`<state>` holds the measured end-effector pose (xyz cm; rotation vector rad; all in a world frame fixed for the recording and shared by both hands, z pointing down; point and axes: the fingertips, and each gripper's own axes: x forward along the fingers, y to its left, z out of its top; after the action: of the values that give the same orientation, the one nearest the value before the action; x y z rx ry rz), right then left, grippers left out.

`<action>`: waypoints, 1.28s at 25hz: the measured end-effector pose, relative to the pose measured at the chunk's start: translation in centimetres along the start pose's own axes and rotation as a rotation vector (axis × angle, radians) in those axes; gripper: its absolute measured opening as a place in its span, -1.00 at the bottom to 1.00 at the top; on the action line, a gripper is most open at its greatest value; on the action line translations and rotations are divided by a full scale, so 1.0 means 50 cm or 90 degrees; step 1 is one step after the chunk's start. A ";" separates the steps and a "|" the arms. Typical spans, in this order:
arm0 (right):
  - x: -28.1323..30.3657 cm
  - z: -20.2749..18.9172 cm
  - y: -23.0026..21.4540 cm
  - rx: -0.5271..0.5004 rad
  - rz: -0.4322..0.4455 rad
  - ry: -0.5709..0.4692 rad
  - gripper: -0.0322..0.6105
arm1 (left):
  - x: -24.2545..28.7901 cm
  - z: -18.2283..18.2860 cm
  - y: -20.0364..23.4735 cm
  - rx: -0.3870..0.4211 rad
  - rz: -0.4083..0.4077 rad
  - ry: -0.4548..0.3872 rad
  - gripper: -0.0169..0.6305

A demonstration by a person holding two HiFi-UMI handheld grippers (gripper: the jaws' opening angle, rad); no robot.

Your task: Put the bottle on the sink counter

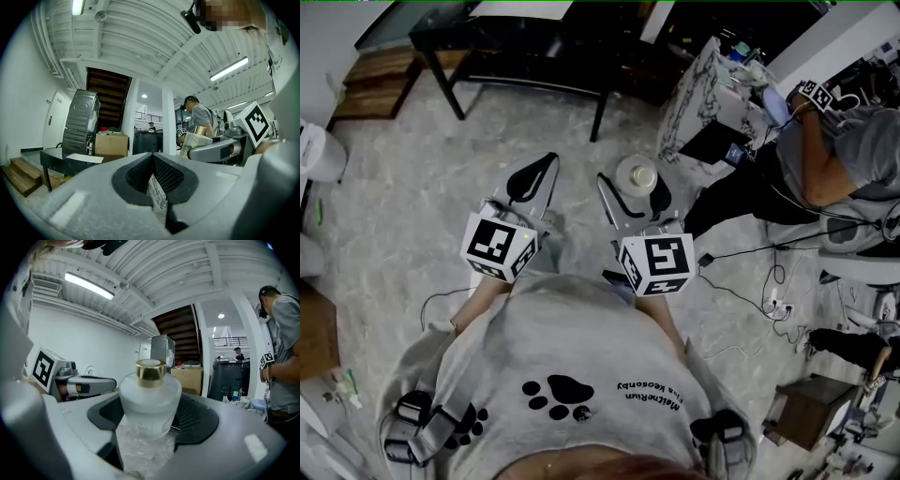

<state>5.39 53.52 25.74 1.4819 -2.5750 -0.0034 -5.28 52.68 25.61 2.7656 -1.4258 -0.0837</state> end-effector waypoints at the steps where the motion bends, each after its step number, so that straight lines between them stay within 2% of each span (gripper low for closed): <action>1: 0.017 0.001 -0.008 0.000 -0.003 0.000 0.13 | 0.016 -0.001 0.013 -0.001 -0.003 0.000 -0.94; 20: 0.401 0.053 -0.175 0.013 -0.070 -0.002 0.13 | 0.354 0.022 0.295 0.010 -0.085 -0.005 -0.94; 26: 0.491 0.062 -0.206 0.008 -0.098 -0.008 0.13 | 0.427 0.017 0.360 0.009 -0.114 -0.007 -0.94; 32: 0.530 0.052 -0.201 0.012 -0.118 0.007 0.13 | 0.446 -0.001 0.402 -0.010 -0.130 -0.002 -0.94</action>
<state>0.58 25.48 26.18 1.7176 -2.4256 0.0056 -8.71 22.87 25.92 2.8895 -1.1326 -0.1025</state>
